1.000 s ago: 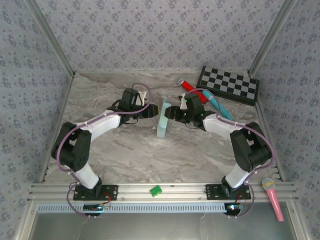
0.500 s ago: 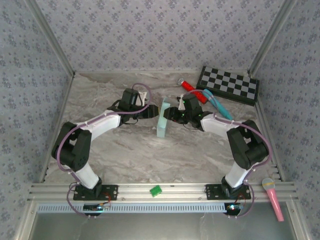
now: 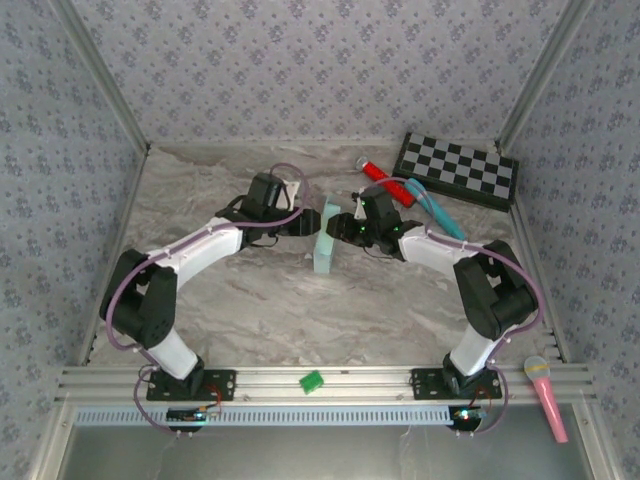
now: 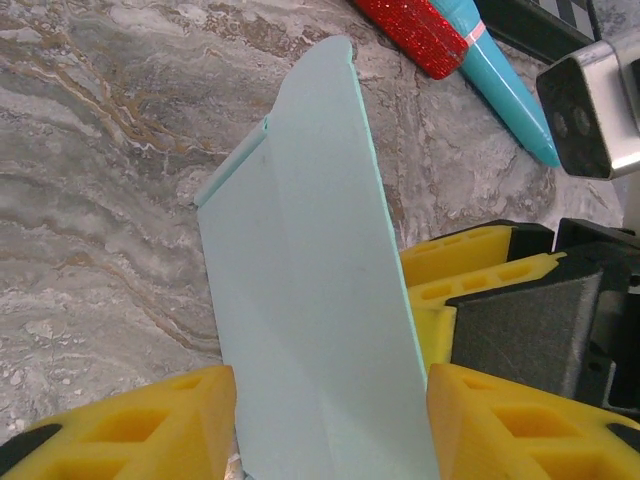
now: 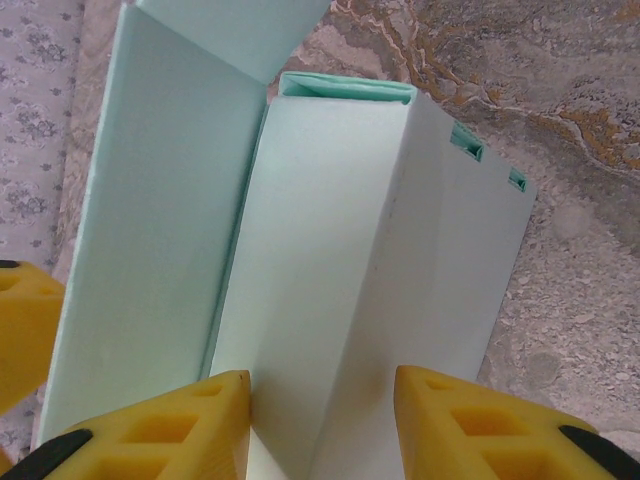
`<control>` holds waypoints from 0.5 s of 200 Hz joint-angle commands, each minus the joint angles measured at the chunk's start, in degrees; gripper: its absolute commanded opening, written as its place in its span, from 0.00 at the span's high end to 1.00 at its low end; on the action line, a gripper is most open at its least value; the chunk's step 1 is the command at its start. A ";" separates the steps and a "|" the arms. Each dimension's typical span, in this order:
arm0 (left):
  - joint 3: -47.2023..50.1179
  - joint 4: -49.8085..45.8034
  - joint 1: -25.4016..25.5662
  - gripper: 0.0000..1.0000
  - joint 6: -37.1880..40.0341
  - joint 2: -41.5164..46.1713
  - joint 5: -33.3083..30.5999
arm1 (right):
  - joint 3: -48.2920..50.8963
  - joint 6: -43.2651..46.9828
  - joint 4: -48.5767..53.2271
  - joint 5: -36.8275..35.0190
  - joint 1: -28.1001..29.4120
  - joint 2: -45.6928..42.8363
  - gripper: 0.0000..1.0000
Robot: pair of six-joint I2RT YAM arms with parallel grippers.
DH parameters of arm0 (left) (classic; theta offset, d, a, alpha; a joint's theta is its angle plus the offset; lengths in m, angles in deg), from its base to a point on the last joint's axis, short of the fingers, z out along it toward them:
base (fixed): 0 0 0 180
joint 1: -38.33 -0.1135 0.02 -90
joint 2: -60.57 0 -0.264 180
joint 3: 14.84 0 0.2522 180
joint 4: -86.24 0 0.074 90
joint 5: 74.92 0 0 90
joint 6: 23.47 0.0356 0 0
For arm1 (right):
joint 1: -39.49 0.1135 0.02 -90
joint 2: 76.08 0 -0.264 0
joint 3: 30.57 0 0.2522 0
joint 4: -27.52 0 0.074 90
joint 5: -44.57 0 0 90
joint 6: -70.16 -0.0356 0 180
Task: Fold the paper box
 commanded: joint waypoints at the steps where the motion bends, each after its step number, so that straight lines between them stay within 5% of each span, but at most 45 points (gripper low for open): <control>1: -3.07 -3.21 1.17 0.44 2.52 2.33 -3.99 | 0.10 0.67 4.67 -2.17 -0.25 0.91 0.57; 43: -4.77 -4.24 2.66 0.37 3.86 2.97 -7.04 | -4.96 0.74 3.90 0.79 -0.64 -0.06 0.53; 100: -8.38 -9.72 4.69 0.26 5.34 1.82 -13.53 | -7.75 4.38 13.03 -4.72 -1.63 -3.99 0.48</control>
